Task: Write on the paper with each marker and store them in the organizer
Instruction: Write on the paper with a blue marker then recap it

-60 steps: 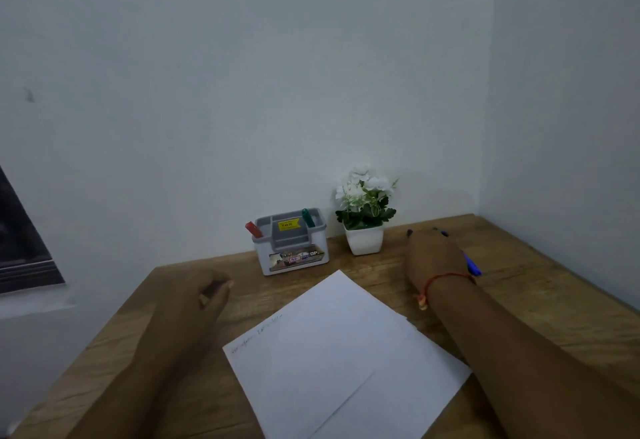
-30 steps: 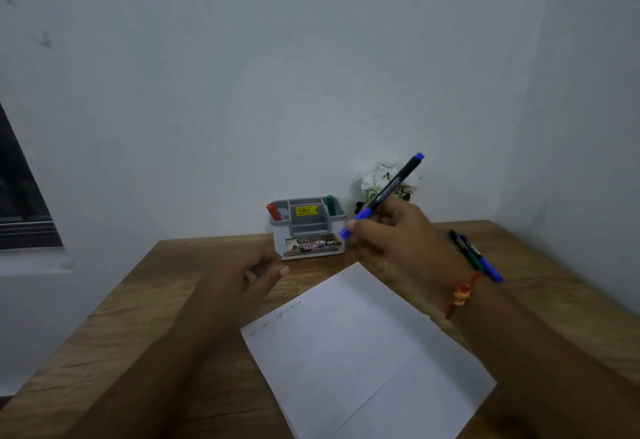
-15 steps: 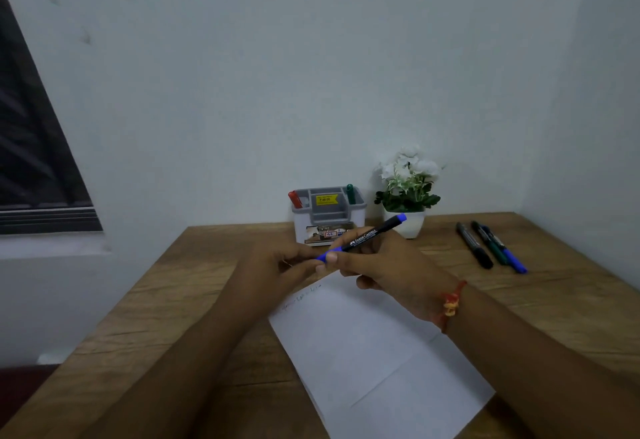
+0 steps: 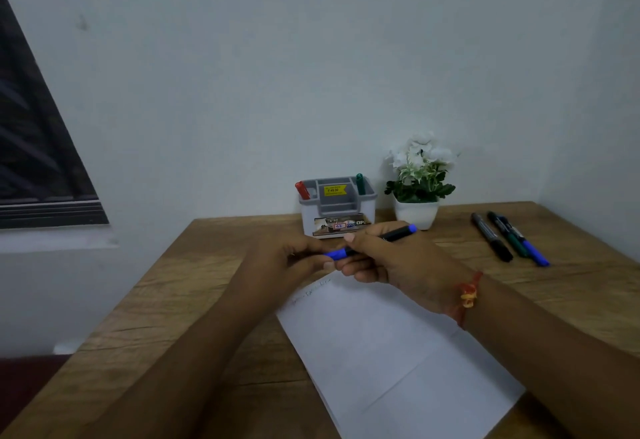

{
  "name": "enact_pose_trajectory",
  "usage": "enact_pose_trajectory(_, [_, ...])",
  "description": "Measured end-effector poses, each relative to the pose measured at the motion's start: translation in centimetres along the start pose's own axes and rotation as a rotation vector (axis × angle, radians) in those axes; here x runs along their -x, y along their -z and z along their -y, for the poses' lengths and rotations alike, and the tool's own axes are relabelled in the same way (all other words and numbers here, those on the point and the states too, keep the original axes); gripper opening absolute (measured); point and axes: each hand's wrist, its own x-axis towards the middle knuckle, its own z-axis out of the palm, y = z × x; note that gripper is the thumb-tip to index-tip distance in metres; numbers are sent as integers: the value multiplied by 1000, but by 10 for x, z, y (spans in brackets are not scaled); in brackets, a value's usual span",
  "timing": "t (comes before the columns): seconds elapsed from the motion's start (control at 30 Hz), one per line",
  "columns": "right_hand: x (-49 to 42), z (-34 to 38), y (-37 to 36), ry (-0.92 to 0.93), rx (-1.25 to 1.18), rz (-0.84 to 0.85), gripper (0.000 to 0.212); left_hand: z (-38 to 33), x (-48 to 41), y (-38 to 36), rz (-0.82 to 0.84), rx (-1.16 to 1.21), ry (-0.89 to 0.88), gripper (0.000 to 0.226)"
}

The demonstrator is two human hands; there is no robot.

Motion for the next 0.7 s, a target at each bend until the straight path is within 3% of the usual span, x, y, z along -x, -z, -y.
enact_pose_trajectory(0.27, [-9, -1, -2, -29, -53, 81, 25, 6, -1, 7, 10, 13, -9, 26])
enact_pose_trajectory(0.47, [-4, 4, 0, 19, -22, -139, 32, 25, -1, 8, -28, -145, 162, 20])
enact_pose_trajectory(0.7, [4, -7, -8, 18, 169, -140, 20, 37, -5, -4, 79, -304, 326, 31])
